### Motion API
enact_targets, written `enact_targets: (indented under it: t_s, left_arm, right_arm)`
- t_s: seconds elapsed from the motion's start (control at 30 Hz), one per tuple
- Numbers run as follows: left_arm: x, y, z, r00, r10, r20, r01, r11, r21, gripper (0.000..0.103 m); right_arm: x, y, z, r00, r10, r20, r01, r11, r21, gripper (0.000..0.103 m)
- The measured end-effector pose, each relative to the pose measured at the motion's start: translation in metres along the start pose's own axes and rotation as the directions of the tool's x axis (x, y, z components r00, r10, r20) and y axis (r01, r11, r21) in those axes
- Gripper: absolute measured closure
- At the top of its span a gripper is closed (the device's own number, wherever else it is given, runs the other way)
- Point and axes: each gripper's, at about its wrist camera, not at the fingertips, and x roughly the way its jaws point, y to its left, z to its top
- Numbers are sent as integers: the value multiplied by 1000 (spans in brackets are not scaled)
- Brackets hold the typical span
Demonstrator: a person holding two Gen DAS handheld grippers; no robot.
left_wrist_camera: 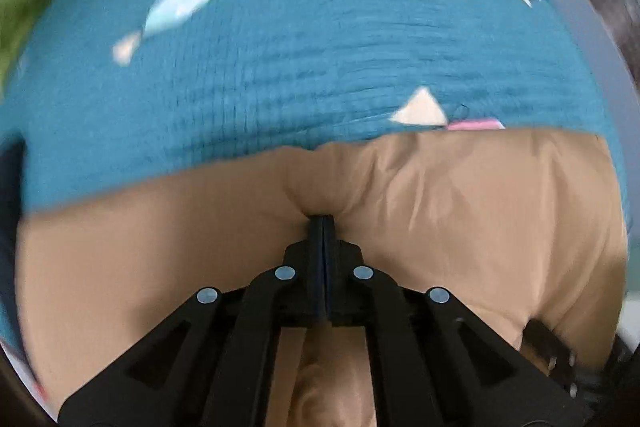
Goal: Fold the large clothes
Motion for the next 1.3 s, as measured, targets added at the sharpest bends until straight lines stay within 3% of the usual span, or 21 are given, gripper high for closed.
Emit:
enact_targets:
  t_s: [0.03,0.07,0.13,0.17,0.23,0.27,0.3,0.33,0.43,0.67,0.8,0.9,0.97,1.03,1.1,1.3]
  left_arm:
    - [-16,-4,3,1000,-3,20,2,1000,27,101]
    - [-31,-1,6,997,-32,68,32,999,7,101]
    - [-39,8,16,994,-17,112,21,999,-34,101]
    - [-29,17,23,995,-6,101,11,998,-58,101]
    - [16,27,24,1000,-12,-5,11,995,-97,102]
    - [27,28,23,1000,-20,22,22,995,-97,102]
    - [19,23,18,997,9,82,-5,999,-53,102]
    - [12,18,15,996,27,90,-25,999,-27,101]
    - [-14,26,8,994,-4,113,16,995,-101,101]
    - [-70,16,-44,981,-29,190,55,989,-135,100]
    - [-67,16,-70,982,-37,184,68,984,-166,100]
    - [-38,13,-84,991,-66,116,85,981,-176,101]
    - [-10,16,-87,992,-46,120,67,981,-182,102]
    - [-5,9,-91,980,12,199,12,993,-119,102]
    - [-6,1,-91,976,53,211,-37,996,-82,102]
    - [-8,8,-88,976,0,216,23,995,-102,102]
  right_arm:
    - [0,-1,-1,1000,1,2,-1,1000,0,43]
    - [1,-3,-2,1000,9,4,-9,1000,6,43]
    - [4,-8,-3,999,31,4,-32,999,30,43]
    - [4,-10,-3,999,43,4,-43,998,40,42]
    - [1,-13,-3,998,63,11,-64,997,54,42]
    - [-2,-15,-3,996,82,19,-83,995,61,42]
    - [-5,-16,-3,996,84,26,-85,995,60,44]
    - [-9,-16,-3,996,82,33,-84,995,55,46]
    - [-18,-14,-2,993,107,53,-109,993,34,57]
    - [-34,-11,-6,987,147,65,-148,989,17,66]
    - [-39,0,0,985,165,52,-165,986,-15,66]
    - [-40,6,6,982,188,31,-187,982,-29,67]
    - [-41,14,10,976,218,30,-217,976,-32,67]
    - [-44,19,12,964,261,38,-260,965,-35,69]
    - [-49,25,13,959,278,59,-277,960,-32,70]
    - [-71,45,19,919,385,85,-381,923,-62,74]
